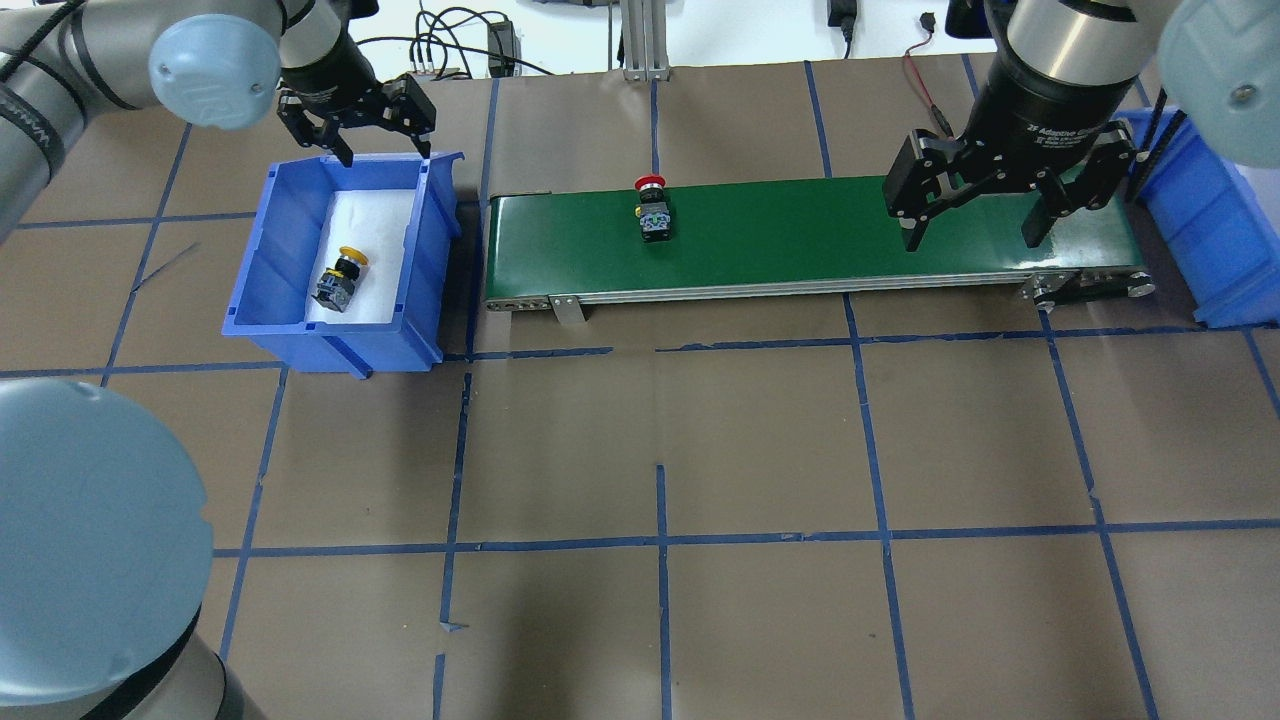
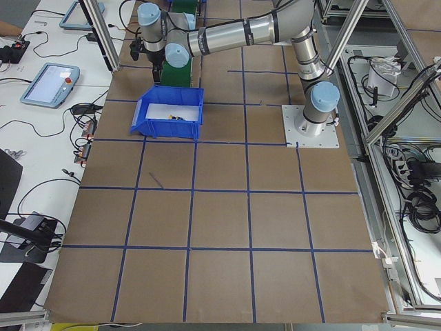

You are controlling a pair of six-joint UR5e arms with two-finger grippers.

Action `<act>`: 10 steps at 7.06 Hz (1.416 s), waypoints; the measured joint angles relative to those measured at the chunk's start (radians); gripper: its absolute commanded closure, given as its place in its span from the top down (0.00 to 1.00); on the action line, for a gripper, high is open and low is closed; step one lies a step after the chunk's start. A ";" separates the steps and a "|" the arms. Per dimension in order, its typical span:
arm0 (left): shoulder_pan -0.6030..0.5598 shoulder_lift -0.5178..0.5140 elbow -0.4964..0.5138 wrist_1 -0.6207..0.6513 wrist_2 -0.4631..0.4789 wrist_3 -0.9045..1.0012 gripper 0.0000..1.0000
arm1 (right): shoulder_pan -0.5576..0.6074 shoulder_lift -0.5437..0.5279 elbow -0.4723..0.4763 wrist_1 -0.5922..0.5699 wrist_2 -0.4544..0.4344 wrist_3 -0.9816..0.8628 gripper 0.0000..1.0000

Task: Transport two buttons from left to right
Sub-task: 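Grasp the yellow button with left gripper while right gripper grasps red button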

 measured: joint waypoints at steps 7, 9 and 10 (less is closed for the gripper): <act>0.080 0.080 -0.205 0.052 0.076 0.215 0.85 | 0.006 0.015 0.005 -0.095 -0.005 0.008 1.00; 0.080 0.080 -0.268 0.126 0.077 0.215 0.81 | 0.040 0.056 0.039 -0.217 -0.001 0.012 1.00; 0.080 0.078 -0.303 0.180 0.079 0.217 0.80 | 0.062 0.080 0.051 -0.260 -0.002 0.015 1.00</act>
